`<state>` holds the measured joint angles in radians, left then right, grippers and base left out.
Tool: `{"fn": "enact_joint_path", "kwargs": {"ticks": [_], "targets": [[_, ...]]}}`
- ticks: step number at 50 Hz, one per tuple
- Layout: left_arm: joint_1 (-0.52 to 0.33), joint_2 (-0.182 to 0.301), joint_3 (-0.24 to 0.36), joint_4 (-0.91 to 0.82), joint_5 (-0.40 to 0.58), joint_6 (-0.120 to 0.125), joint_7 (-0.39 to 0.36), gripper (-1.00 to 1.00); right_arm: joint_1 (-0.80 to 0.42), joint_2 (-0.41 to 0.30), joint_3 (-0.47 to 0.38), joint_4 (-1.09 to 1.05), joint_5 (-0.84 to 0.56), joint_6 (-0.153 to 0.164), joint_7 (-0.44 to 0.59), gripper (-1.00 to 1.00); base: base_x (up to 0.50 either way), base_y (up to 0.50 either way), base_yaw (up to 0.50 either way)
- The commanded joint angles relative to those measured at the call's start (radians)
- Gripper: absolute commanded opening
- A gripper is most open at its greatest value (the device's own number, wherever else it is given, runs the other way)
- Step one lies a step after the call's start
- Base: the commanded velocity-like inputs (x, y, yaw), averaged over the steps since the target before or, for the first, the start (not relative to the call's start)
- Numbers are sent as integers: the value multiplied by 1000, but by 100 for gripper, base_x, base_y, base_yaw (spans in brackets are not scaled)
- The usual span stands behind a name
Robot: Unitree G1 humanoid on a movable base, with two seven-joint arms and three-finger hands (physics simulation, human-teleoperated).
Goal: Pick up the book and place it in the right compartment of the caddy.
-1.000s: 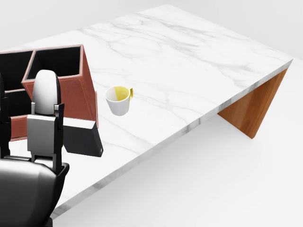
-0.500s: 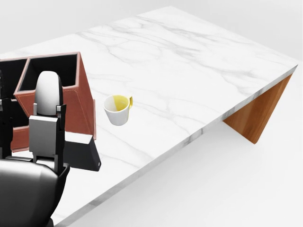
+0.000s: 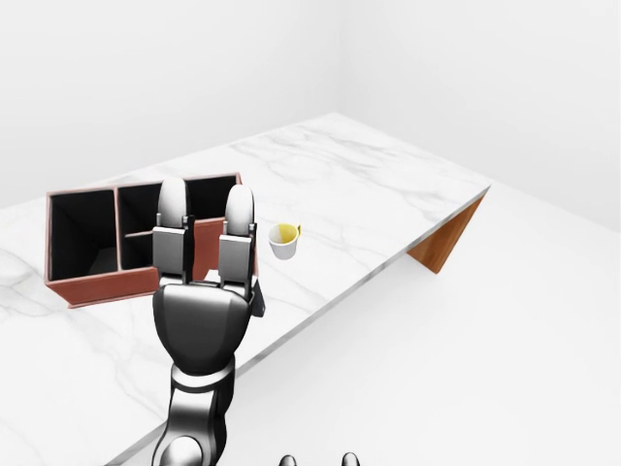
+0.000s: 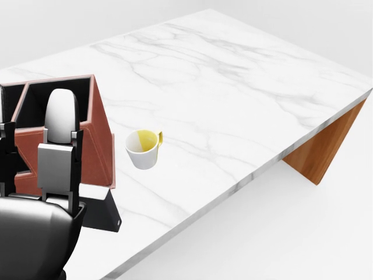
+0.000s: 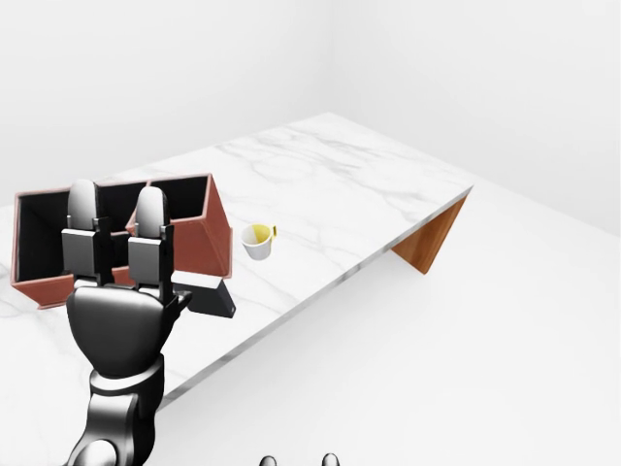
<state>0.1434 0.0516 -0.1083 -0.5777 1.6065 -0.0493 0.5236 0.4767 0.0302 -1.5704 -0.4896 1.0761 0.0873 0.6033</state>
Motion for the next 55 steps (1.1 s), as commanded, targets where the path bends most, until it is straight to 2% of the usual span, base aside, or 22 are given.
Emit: {"fn": "enact_joint_path", "kwargs": {"ticks": [1,19,25,55], "targets": [[-4,-1,0,7,0,1,0,100,0,-1,0,1,3,0,-1,100,0,0,0],[-6,0,0,8,-4,1,0,100,-2,1,0,1,8,0,11,100,0,0,0],[-4,0,-1,6,-2,0,0,100,-4,11,5,4,-19,0,48,100,0,0,0],[-7,-1,3,2,-9,1,0,100,0,8,3,-1,-1,0,37,100,0,0,0]]}}
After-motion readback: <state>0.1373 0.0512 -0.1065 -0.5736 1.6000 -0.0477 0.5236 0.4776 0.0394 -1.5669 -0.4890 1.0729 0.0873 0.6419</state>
